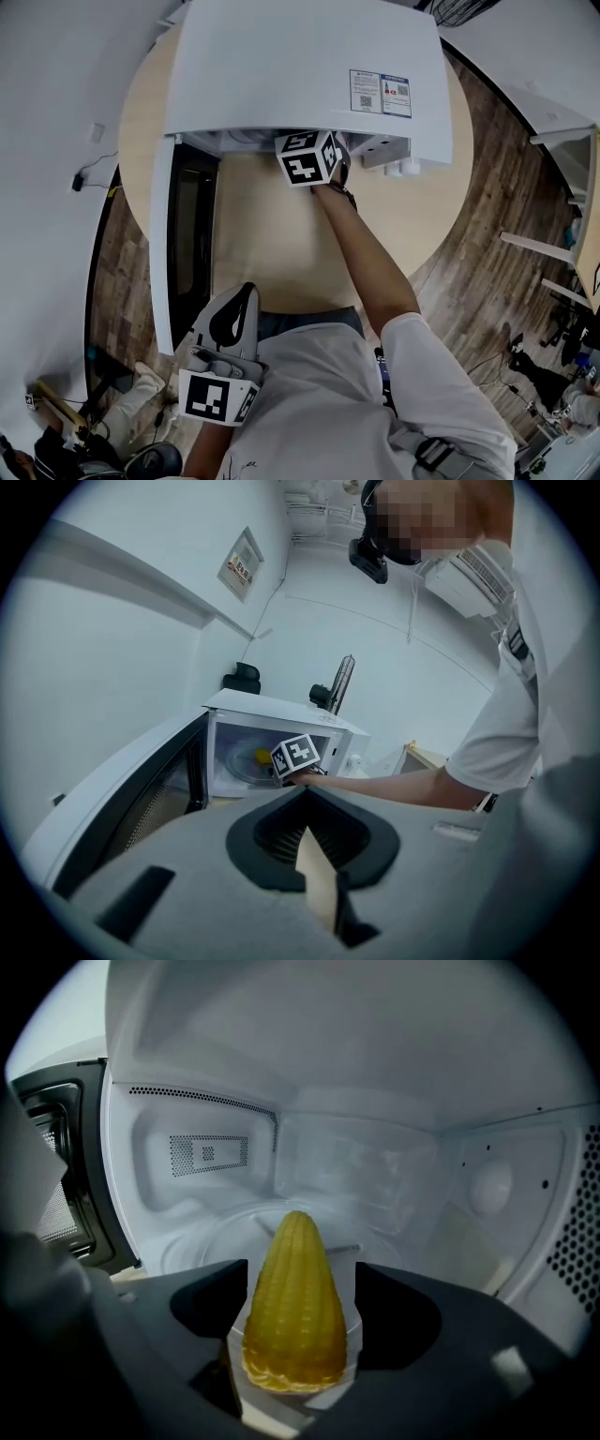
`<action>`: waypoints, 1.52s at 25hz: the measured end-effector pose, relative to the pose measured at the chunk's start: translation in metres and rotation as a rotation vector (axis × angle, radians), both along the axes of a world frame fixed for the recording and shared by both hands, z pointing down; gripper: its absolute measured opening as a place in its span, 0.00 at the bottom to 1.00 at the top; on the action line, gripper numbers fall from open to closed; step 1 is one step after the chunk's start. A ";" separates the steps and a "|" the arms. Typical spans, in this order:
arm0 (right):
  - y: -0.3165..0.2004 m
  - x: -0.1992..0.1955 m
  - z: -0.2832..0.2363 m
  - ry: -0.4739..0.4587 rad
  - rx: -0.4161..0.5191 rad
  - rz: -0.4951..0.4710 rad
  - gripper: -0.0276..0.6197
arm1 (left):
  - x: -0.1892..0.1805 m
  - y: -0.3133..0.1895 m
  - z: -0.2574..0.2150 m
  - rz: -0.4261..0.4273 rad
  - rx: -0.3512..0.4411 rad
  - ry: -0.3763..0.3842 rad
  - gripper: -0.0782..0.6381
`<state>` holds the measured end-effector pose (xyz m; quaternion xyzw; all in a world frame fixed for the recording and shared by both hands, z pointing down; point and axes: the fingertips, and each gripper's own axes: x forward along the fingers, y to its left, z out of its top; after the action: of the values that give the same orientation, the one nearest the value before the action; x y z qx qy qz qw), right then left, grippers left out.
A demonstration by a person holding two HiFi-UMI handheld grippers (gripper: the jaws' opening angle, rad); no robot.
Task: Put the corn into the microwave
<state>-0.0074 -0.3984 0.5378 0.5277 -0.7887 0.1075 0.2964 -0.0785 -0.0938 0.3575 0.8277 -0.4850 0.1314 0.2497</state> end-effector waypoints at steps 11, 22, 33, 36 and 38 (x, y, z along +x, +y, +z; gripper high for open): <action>0.016 0.005 -0.012 -0.014 0.007 0.012 0.60 | -0.001 0.005 -0.008 0.004 0.031 0.009 0.10; 0.039 0.013 -0.022 -0.026 0.015 0.056 0.60 | -0.008 0.021 -0.019 0.000 0.067 0.024 0.10; 0.070 0.014 -0.050 -0.090 0.042 0.063 0.42 | -0.015 0.036 -0.033 0.005 0.111 0.044 0.10; 0.079 0.017 -0.054 -0.111 0.030 0.063 0.41 | -0.017 0.041 -0.034 0.000 0.117 0.060 0.10; 0.083 0.017 -0.059 -0.134 0.022 0.063 0.40 | -0.018 0.042 -0.038 -0.003 0.124 0.075 0.10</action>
<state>0.0094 -0.3151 0.4788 0.5471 -0.7910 0.1431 0.2334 -0.0970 -0.0515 0.3198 0.8452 -0.4838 0.0697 0.2159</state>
